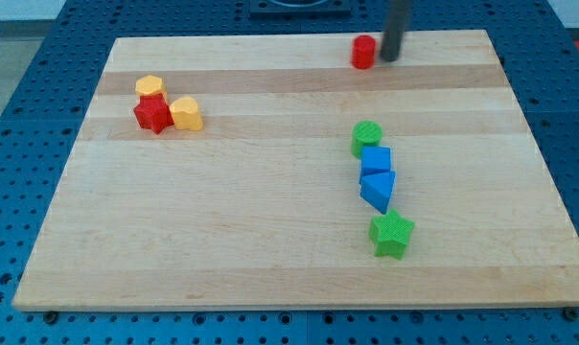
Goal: Slide the yellow hexagon towards the top center of the board
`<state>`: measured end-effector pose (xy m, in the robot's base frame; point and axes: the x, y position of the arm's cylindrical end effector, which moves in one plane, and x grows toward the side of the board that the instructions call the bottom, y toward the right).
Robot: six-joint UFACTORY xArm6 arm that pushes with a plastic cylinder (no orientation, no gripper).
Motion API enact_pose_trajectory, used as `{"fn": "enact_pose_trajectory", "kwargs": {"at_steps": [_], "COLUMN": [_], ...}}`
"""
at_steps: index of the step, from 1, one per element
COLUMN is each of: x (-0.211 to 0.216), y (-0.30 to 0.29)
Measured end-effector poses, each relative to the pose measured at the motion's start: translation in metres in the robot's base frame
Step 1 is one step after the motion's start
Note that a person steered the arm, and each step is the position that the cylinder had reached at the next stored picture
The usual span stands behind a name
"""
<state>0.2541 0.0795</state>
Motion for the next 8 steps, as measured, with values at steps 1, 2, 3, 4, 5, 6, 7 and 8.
{"fn": "enact_pose_trajectory", "kwargs": {"at_steps": [1,2,3,4,5,6,7,8], "x": [-0.005,-0.048,-0.038,0.014,0.036,-0.012,-0.021,0.024], "y": [-0.070,-0.038,-0.131,-0.167,-0.200,-0.179,-0.122,-0.113]}}
